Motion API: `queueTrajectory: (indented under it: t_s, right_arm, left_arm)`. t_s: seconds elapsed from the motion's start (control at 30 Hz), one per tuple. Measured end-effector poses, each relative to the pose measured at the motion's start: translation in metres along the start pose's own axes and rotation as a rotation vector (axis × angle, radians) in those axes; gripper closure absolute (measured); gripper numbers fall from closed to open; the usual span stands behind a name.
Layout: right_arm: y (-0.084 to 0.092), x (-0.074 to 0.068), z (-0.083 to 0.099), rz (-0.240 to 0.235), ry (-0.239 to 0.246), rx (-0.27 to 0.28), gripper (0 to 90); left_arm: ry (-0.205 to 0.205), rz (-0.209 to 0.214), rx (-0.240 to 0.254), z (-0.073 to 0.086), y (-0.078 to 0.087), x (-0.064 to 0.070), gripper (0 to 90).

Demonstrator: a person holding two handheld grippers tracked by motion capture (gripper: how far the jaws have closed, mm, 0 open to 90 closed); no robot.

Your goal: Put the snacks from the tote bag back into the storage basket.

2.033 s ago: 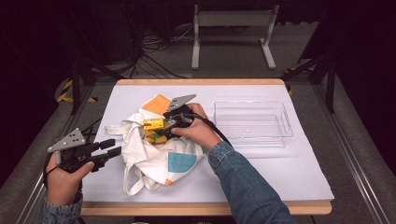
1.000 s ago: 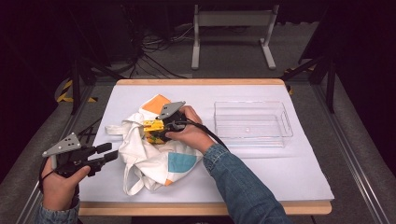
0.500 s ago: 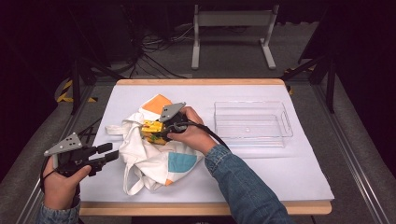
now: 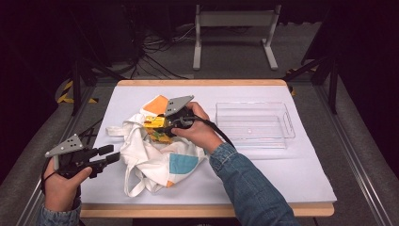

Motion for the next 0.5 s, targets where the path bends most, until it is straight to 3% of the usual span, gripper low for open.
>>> queueTrajectory:
  t_s: [0.5]
  right_arm:
    - [0.041,0.0,-0.029,-0.019,-0.009,0.05,51.1]
  left_arm:
    - [-0.008,0.014,-0.009,-0.001,-0.006,0.0,53.8]
Point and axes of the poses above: each handheld gripper's, and its own axes: y roughly backward along the jaws, z roughly out of its underside, x roughly to its right, the point moved 4 cm from there along -y, roughly forward along the jaws, and after that the axes turned 14 degrees about x, right-handed, at the moved point
